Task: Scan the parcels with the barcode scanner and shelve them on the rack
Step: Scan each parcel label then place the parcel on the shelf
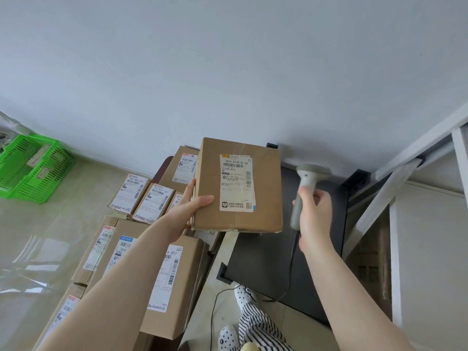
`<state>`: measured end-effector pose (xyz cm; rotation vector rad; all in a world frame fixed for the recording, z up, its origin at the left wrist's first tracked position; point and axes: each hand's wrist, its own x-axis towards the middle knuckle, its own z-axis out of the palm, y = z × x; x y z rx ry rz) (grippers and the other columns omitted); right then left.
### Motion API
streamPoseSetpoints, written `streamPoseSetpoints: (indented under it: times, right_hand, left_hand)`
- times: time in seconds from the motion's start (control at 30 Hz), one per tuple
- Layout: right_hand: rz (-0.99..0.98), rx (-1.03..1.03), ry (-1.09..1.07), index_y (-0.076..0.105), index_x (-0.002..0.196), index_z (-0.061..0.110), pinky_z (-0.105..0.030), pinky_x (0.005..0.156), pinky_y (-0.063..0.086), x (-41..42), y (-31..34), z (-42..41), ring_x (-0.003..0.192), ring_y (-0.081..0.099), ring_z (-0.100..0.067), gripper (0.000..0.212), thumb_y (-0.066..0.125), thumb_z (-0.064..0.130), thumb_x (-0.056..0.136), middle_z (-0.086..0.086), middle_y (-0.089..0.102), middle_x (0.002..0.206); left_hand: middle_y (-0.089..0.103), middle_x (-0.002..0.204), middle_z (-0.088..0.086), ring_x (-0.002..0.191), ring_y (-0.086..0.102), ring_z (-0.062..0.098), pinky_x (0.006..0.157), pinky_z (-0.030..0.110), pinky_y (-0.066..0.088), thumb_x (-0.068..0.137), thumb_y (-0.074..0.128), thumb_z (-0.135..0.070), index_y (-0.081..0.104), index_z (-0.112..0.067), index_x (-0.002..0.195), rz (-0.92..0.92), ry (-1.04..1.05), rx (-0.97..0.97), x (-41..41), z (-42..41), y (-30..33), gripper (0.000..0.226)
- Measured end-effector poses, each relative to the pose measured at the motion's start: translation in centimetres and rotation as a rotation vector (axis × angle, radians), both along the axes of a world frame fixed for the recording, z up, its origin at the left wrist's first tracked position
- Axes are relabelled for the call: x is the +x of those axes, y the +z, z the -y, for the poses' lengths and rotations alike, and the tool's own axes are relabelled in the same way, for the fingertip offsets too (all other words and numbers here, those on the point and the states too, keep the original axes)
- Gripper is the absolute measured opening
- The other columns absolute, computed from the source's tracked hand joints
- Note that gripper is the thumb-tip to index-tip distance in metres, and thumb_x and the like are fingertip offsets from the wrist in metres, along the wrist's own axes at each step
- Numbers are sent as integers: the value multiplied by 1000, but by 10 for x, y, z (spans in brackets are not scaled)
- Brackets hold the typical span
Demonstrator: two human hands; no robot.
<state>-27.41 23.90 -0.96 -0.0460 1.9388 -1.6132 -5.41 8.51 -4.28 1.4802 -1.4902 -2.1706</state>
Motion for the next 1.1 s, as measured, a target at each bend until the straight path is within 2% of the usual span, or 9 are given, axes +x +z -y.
streamPoseSetpoints:
  times: [0.17, 0.27, 0.4, 0.53, 0.63, 0.73, 0.93, 1.03, 1.1]
  right_hand:
    - [-139, 320, 33, 46, 113, 13, -37, 74, 47, -18, -70, -20, 86, 60, -23, 36, 63, 39, 95, 4, 55, 92]
    - [-219, 498, 132, 41, 113, 14, -46, 78, 53, -18, -100, -23, 84, 60, -28, 42, 62, 45, 94, 0, 57, 95]
    - [-262, 574, 186, 39, 117, 10, -39, 68, 46, -19, -121, -21, 86, 61, -32, 46, 61, 44, 95, -8, 62, 101]
    - [-268, 613, 232, 38, 115, 12, -37, 66, 42, -21, -129, -19, 80, 56, -28, 37, 58, 38, 98, -11, 65, 103]
    - [-257, 611, 236, 38, 116, 13, -36, 69, 41, -22, -132, -21, 84, 57, -28, 37, 58, 38, 98, -10, 64, 106]
    - [-243, 587, 225, 42, 120, 10, -37, 71, 44, -24, -132, -19, 99, 62, -35, 42, 63, 36, 95, -13, 61, 114]
    - [-263, 575, 154, 48, 125, 3, -46, 94, 45, -34, -119, -19, 121, 50, -40, 51, 70, 33, 90, -20, 49, 131]
    - [-292, 360, 104, 54, 119, 10, -37, 90, 46, -31, -90, -16, 114, 56, -28, 43, 64, 43, 93, -10, 58, 121]
    - [-138, 107, 133, 55, 113, 17, -37, 95, 48, -20, -65, -14, 109, 60, -21, 35, 58, 48, 96, -3, 62, 114]
  left_hand:
    - [59, 139, -8, 126, 58, 24, 108, 61, 43, 55, 82, -59, 23, -55, 152, -2, 7, -10, 0, 1, -1, 114]
    - [61, 138, -7, 125, 60, 25, 105, 60, 46, 45, 89, -67, 25, -55, 151, 2, -6, -3, -2, 3, -1, 125]
    - [61, 138, -5, 124, 61, 26, 104, 59, 48, 38, 90, -71, 26, -54, 151, 13, -12, -5, -4, 5, -3, 131]
    - [62, 138, -3, 124, 61, 27, 104, 59, 48, 41, 91, -70, 26, -52, 152, 7, -5, 6, -4, 5, -5, 130]
    - [63, 137, -3, 124, 61, 28, 105, 59, 47, 40, 91, -69, 26, -51, 152, 0, 7, 5, -3, 3, -4, 131]
    - [62, 138, -4, 125, 61, 27, 104, 57, 49, 40, 90, -70, 28, -49, 152, -26, 19, -14, -3, -1, 2, 130]
    - [62, 138, -8, 126, 60, 25, 103, 61, 48, 52, 85, -65, 23, -54, 152, -79, 61, -85, 0, -9, 23, 118]
    - [61, 139, -6, 127, 59, 26, 104, 62, 46, 52, 87, -64, 24, -52, 153, -108, 77, -123, 8, -21, 34, 120]
    - [62, 138, -5, 127, 59, 27, 102, 58, 49, 54, 86, -60, 28, -49, 152, -139, 86, -167, 15, -36, 43, 114]
